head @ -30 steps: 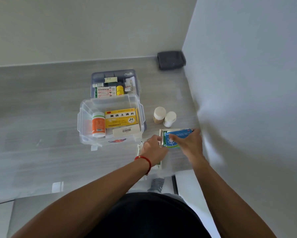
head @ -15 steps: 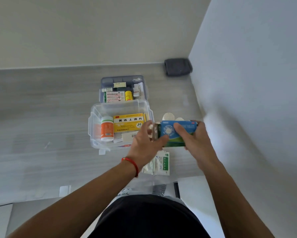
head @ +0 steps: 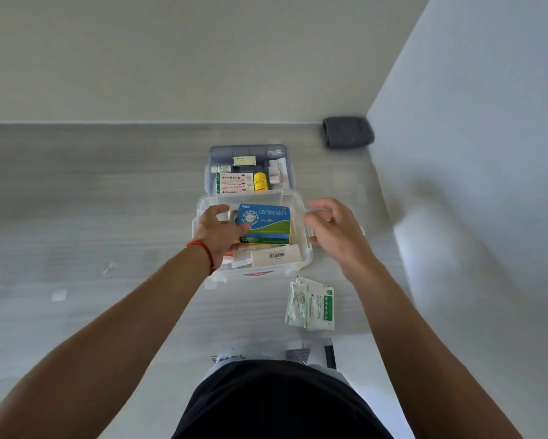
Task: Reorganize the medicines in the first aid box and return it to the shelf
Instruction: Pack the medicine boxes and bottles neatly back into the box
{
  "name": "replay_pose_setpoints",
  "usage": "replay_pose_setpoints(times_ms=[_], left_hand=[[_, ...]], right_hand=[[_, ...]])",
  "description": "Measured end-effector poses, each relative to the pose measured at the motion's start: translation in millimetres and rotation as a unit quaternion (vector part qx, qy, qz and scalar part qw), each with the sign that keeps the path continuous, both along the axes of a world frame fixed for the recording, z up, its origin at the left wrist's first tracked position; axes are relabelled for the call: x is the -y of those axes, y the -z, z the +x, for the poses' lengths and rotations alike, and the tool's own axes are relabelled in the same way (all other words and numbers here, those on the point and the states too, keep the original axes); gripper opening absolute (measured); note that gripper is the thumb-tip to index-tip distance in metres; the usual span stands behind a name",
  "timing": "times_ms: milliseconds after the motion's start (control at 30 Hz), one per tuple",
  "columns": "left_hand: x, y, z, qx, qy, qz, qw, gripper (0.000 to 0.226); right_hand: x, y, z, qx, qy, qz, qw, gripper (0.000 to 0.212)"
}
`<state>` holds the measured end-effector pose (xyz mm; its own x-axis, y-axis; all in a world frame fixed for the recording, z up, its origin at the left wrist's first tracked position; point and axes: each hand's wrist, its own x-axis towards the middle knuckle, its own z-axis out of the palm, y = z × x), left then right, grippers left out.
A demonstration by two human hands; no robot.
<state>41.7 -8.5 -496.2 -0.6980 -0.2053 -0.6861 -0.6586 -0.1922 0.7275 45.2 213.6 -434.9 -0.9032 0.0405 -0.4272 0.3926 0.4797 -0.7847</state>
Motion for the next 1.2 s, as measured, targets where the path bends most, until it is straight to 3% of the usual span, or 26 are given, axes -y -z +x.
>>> replay_pose_setpoints(times_ms=[133,267,333,400,500,600,733,867,933,1033,1200], left_hand=[[-16.8,18.3,-13.4,0.043,-0.005,-0.036,0.998,0.058],[-28.4,31.9,-20.1,0.057,0.017,-0.092,0.994,0.05],[-30.5,32.8,-18.0,0.043,0.089,-0.214,0.972,0.045],[-33.5,31.3,-17.1,0.019,0.17,-0.335,0.927,0.04],[-39.1,25.4,-17.9,0.01,0.221,-0.386,0.896,0.042],[-40.3,18.8,-19.2,0.022,0.23,-0.385,0.893,0.038],[-34.1,9.4,-19.9,0.019,0.238,-0.371,0.898,0.027],[-33.0,-12.3,-4.5,-0.07,0.214,-0.362,0.904,0.03],[-34.4,-22.5,10.9,-0.141,0.171,-0.353,0.909,0.036],[-39.2,-29.5,34.7,-0.209,0.13,-0.369,0.896,0.028],[-41.6,-23.5,63.6,-0.233,0.092,-0.381,0.89,0.028]], right_hand=[[-13.0,3.7,9.3,-0.012,0.019,0.002,1.0,0.04],[-28.6,11.5,21.4,-0.035,0.038,0.024,0.998,0.028],[-38.5,18.1,27.5,-0.035,0.04,0.065,0.996,0.021],[-50.8,28.3,35.6,-0.016,0.013,0.114,0.993,0.02],[-65.0,49.7,53.9,0.024,-0.11,0.173,0.978,0.024],[-68.6,71.6,66.8,0.021,-0.253,0.232,0.939,0.03],[-64.1,93.2,71.6,-0.08,-0.421,0.27,0.862,0.053],[-59.9,109.4,71.8,-0.188,-0.549,0.283,0.764,0.074],[-59.8,114.3,67.8,-0.183,-0.592,0.274,0.736,0.085],[-59.2,115.8,55.5,-0.148,-0.632,0.272,0.71,0.092],[-58.7,113.7,42.6,-0.192,-0.646,0.309,0.671,0.085]])
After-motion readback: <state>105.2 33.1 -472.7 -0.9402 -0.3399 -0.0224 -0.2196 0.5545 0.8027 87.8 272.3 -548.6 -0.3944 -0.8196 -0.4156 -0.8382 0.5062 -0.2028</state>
